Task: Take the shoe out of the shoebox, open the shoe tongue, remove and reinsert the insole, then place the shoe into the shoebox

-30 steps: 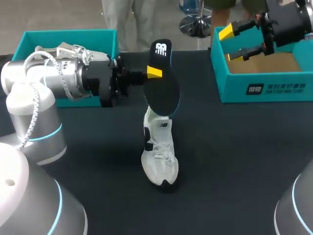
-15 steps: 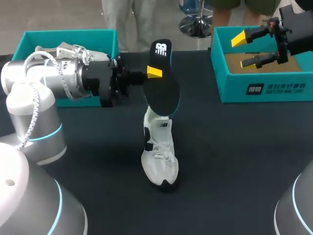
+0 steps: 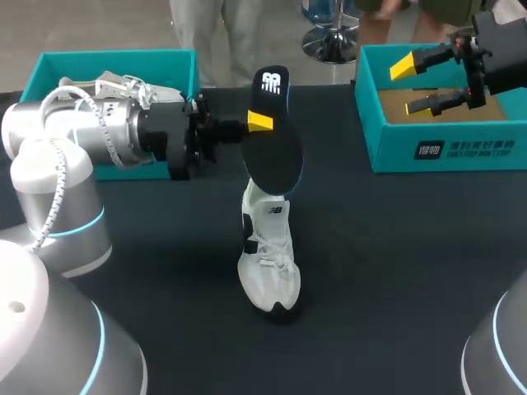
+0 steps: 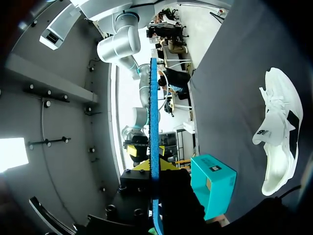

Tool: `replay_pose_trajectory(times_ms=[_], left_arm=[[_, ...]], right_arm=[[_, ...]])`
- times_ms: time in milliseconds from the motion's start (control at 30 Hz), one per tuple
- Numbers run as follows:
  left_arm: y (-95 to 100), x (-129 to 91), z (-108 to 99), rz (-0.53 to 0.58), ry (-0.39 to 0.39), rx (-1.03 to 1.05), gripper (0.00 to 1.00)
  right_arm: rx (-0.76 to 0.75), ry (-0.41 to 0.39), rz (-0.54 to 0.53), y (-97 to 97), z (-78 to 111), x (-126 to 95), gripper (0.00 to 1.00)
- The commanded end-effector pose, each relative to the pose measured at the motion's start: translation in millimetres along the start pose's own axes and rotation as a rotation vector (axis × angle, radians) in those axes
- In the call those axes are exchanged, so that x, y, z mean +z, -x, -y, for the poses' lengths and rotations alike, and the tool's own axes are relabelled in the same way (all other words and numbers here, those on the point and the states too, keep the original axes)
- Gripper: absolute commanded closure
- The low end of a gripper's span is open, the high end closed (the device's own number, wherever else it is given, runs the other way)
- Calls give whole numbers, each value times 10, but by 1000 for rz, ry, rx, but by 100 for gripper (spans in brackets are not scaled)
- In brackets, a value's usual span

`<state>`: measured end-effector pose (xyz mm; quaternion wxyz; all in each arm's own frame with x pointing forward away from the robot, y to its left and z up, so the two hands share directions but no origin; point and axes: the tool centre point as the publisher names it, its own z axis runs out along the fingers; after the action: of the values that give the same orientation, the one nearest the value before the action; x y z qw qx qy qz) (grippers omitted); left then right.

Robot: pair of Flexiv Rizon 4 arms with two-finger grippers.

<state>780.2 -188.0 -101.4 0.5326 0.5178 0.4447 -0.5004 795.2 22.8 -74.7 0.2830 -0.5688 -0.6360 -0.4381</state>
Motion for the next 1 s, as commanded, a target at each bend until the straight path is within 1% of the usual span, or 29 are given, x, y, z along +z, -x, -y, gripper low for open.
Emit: replay_pose_trajectory(times_ms=[33, 100, 133, 333, 600, 633, 700, 767, 800, 833, 867, 900, 933, 967, 1000], left_arm=[[-2, 10, -5, -1, 0, 1, 100], [-2, 10, -5, -1, 0, 1, 100], [-2, 10, -5, -1, 0, 1, 100], [-2, 10, -5, -1, 0, 1, 100], [-2, 10, -5, -1, 0, 1, 100], [39, -8, -24, -11, -8, -71, 100], [99, -33, -57, -59, 1, -143, 100], [130, -62, -69, -86, 13, -227, 100], [133, -71, -72, -105, 3, -268, 100], [135, -85, -72, -115, 18, -294, 100], [130, -91, -80, -126, 12, -359, 100], [123, -97, -94, -124, 2, -426, 100], [124, -107, -126, -93, 16, -496, 100], [117, -119, -143, -94, -5, -535, 100], [92, -125, -152, -84, -4, -582, 100]], right_arm=[[2, -5, -25, -7, 15, 14, 0], [7, 18, -70, -4, 49, 9, 0], [10, 21, -73, 3, 69, 9, 0], [40, 22, -65, 50, 133, 61, 0], [40, 22, -65, 50, 133, 61, 0], [40, 22, -65, 50, 133, 61, 0], [40, 22, -65, 50, 133, 61, 0], [40, 22, -65, 50, 133, 61, 0], [40, 22, -65, 50, 133, 61, 0], [40, 22, -65, 50, 133, 61, 0], [40, 22, -65, 50, 133, 61, 0], [40, 22, -65, 50, 133, 61, 0], [40, 22, -65, 50, 133, 61, 0], [40, 22, -65, 50, 133, 61, 0], [40, 22, -65, 50, 133, 61, 0]])
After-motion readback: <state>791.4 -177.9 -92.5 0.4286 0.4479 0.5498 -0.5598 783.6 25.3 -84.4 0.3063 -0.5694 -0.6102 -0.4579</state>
